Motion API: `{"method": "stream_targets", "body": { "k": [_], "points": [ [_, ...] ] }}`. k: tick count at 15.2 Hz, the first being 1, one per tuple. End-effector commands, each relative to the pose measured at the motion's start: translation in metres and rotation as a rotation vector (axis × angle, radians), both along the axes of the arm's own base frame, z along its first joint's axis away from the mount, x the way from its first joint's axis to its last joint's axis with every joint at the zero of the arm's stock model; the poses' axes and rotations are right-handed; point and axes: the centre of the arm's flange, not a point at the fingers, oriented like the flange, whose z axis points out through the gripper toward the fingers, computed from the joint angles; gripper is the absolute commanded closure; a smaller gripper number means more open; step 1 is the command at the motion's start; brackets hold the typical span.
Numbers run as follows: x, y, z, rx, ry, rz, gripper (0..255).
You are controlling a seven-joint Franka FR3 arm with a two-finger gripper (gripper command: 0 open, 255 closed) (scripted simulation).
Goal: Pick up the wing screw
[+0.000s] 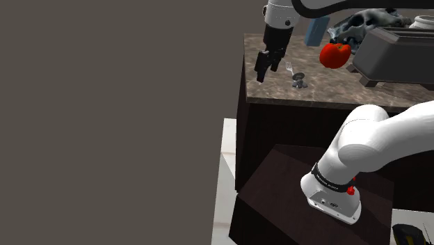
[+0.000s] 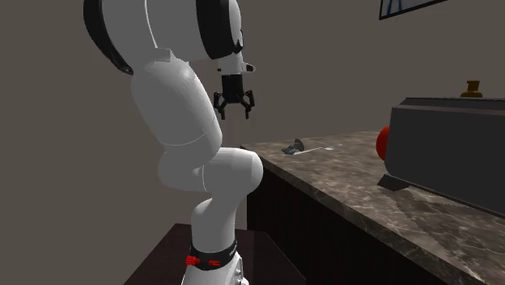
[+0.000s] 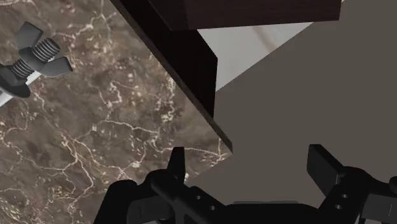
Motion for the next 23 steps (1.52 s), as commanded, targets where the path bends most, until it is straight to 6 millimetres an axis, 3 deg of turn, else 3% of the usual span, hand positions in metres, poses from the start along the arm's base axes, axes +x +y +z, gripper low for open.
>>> {"method": "stream_targets", "body": {
  "k": [1, 18, 23],
  "points": [
    [0.0, 0.0, 0.0, 0.0, 0.0, 0.0, 0],
    [-0.107, -0.192, -0.053, -0.066, -0.156, -0.035, 0],
    [-0.109, -0.196, -0.075, -0.067, -0.16, -0.036, 0]
  ]
}}
